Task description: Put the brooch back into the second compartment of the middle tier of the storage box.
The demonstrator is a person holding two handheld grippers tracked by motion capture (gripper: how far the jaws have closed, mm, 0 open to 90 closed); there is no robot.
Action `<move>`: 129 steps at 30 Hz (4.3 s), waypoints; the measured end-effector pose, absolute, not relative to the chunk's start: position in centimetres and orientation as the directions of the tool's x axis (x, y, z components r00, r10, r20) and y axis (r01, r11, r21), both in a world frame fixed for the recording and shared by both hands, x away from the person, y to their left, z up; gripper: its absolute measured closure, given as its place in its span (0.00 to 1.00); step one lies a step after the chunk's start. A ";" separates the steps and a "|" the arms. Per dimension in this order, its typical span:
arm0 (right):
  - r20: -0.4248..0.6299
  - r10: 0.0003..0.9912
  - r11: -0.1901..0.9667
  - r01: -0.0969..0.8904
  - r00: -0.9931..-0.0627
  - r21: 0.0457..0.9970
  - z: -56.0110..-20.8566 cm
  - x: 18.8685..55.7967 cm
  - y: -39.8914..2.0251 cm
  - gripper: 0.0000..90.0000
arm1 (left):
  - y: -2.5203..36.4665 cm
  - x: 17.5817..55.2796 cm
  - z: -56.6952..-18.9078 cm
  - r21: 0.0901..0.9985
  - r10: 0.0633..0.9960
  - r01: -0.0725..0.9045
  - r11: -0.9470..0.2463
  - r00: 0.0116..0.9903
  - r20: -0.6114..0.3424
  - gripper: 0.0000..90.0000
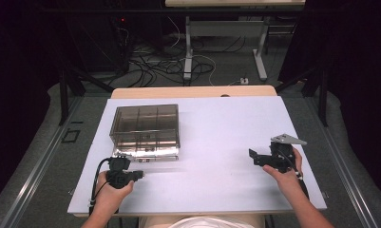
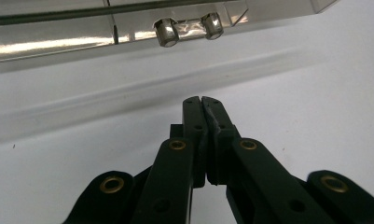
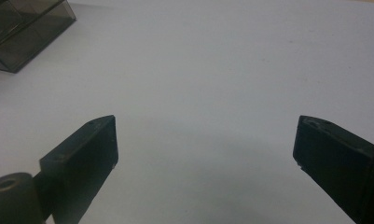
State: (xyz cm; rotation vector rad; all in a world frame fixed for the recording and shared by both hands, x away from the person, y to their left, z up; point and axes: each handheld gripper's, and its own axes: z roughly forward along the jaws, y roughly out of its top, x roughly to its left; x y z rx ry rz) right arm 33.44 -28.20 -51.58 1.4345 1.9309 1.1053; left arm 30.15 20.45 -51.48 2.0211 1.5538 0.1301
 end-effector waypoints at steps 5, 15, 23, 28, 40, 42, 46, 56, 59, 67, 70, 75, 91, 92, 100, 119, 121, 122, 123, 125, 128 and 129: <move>0.079 0.941 0.120 0.543 -0.329 0.831 -51.6 33.4 -28.2 0.07 | 20.4 30.0 -51.3 0.518 0.911 0.841 -0.154 0.324 -0.255 1.00; 0.088 0.938 0.117 0.548 -0.334 0.828 -51.6 33.5 -28.3 0.07 | 21.0 30.1 -50.6 0.550 0.902 0.823 -0.141 0.336 -0.271 0.99; 0.100 0.939 0.104 0.551 -0.329 0.828 -51.6 33.4 -28.3 0.07 | 21.2 29.9 -49.9 0.584 0.904 0.800 -0.137 0.342 -0.258 0.99; 0.090 0.941 0.110 0.548 -0.325 0.829 -51.6 33.4 -28.5 0.07 | 21.3 29.8 -49.4 0.603 0.905 0.787 -0.133 0.345 -0.249 1.00; 0.091 0.942 0.106 0.542 -0.324 0.834 -51.6 33.2 -28.5 0.07 | 21.5 29.6 -48.5 0.643 0.907 0.757 -0.117 0.345 -0.241 1.00; 0.093 0.941 0.105 0.543 -0.324 0.833 -51.6 33.2 -28.5 0.07 | 21.6 29.6 -48.4 0.651 0.906 0.750 -0.114 0.347 -0.242 1.00; 0.103 0.942 0.095 0.547 -0.319 0.832 -51.5 33.1 -28.5 0.07 | 21.6 29.4 -48.1 0.677 0.910 0.729 -0.101 0.343 -0.234 1.00; 0.104 0.942 0.093 0.548 -0.319 0.831 -51.5 33.1 -28.5 0.07 | 21.9 29.3 -47.4 0.716 0.913 0.694 -0.078 0.338 -0.228 1.00; 0.105 0.942 0.093 0.549 -0.319 0.831 -51.5 33.1 -28.4 0.07 | 21.9 29.3 -47.2 0.729 0.912 0.680 -0.071 0.340 -0.229 1.00; 0.092 0.941 0.106 0.540 -0.327 0.835 -51.5 33.1 -28.5 0.07 | 22.4 29.1 -46.8 0.749 0.914 0.661 -0.048 0.331 -0.233 1.00; 0.093 0.942 0.104 0.542 -0.324 0.834 -51.5 33.0 -28.6 0.07 | 22.5 29.0 -46.5 0.761 0.914 0.648 -0.036 0.329 -0.237 1.00; 0.093 0.944 0.097 0.538 -0.316 0.838 -51.5 32.9 -28.6 0.07 | 22.7 28.9 -46.1 0.778 0.915 0.627 -0.037 0.334 -0.226 1.00; 0.095 0.946 0.092 0.537 -0.310 0.839 -51.3 32.8 -28.6 0.07 | 22.7 29.7 -44.9 0.784 0.908 0.621 -0.013 0.336 -0.250 1.00; 0.100 0.945 0.088 0.536 -0.311 0.839 -51.2 32.8 -28.5 0.07 | 22.7 29.9 -44.8 0.781 0.908 0.624 -0.017 0.337 -0.250 1.00; 0.090 0.947 0.093 0.531 -0.308 0.842 -51.3 32.8 -28.6 0.07 | 22.5 31.1 -44.5 0.782 0.907 0.623 -0.007 0.334 -0.257 1.00; 0.106 0.947 0.080 0.541 -0.305 0.837 -51.2 32.8 -28.7 0.07 | 21.5 33.8 -45.5 0.761 0.903 0.649 0.008 0.322 -0.284 1.00; 0.103 0.946 0.084 0.540 -0.306 0.838 -51.3 32.8 -28.7 0.07 | 21.4 33.9 -45.8 0.756 0.905 0.655 0.003 0.319 -0.280 1.00; 0.103 0.946 0.084 0.540 -0.306 0.838 -51.3 32.8 -28.7 0.07 | 21.4 34.0 -45.9 0.754 0.906 0.657 0.007 0.315 -0.284 1.00; 0.102 0.947 0.083 0.540 -0.305 0.838 -51.3 32.8 -28.7 0.07 | 21.3 34.0 -46.1 0.754 0.907 0.657 0.007 0.314 -0.282 1.00; 0.100 0.947 0.086 0.542 -0.304 0.836 -51.3 32.8 -28.7 0.07 | 21.3 34.1 -46.3 0.749 0.908 0.663 0.004 0.311 -0.281 1.00; 0.102 0.947 0.082 0.539 -0.304 0.839 -51.3 32.8 -28.7 0.07 | 21.2 34.3 -46.7 0.743 0.909 0.670 -0.001 0.310 -0.279 1.00; 0.102 0.947 0.082 0.538 -0.304 0.839 -51.3 32.8 -28.7 0.07 | 21.2 34.3 -46.8 0.742 0.908 0.671 0.002 0.309 -0.282 1.00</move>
